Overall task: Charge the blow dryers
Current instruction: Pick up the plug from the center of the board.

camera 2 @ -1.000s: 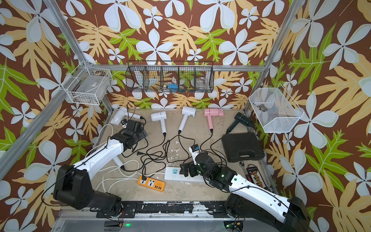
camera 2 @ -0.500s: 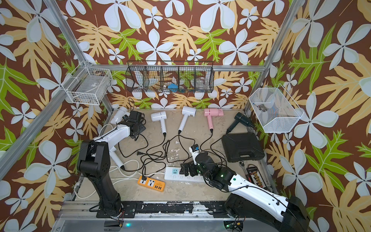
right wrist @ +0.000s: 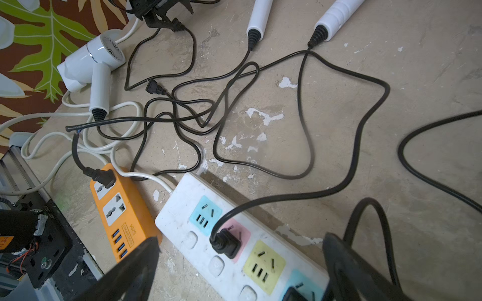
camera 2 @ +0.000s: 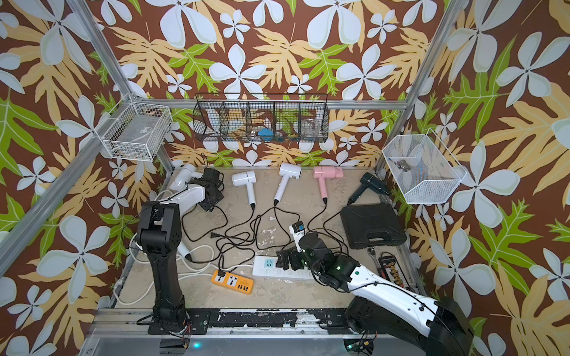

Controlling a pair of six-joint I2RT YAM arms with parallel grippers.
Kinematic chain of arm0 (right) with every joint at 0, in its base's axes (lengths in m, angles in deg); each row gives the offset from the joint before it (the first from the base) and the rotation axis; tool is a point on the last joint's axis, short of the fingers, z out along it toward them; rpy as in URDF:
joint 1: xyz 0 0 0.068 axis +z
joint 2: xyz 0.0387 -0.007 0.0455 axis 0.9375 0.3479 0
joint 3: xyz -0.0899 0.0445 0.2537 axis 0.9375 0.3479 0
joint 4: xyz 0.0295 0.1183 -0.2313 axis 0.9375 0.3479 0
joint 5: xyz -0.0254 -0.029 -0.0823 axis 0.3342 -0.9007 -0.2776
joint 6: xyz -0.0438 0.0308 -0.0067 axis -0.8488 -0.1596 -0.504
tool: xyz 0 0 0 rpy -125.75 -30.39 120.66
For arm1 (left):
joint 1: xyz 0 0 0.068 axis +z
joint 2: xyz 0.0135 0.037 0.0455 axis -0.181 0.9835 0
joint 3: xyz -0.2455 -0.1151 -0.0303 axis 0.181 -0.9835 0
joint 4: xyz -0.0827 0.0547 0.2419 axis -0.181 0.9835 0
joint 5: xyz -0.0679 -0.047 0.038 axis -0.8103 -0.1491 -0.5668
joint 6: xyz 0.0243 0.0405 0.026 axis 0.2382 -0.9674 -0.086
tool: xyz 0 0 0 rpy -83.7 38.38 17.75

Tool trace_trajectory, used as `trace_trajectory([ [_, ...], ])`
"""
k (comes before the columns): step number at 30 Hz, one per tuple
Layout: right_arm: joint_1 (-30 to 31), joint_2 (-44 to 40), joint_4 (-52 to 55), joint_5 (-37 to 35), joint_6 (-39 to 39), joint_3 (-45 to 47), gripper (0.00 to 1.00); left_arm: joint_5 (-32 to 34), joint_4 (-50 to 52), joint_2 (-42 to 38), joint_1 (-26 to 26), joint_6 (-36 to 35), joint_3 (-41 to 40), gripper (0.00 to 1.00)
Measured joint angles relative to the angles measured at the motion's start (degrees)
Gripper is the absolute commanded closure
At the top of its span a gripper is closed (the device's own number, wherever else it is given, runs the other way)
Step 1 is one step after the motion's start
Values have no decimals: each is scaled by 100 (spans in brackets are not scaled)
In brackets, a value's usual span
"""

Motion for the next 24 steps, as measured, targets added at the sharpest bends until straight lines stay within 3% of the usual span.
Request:
trace_trajectory([
  [11, -7, 70, -13, 20, 0, 9, 0, 63, 94, 321, 81, 122, 153, 50],
  [24, -13, 59, -13, 24, -2, 9, 0, -177, -289, 48, 118, 205, -326, 96],
])
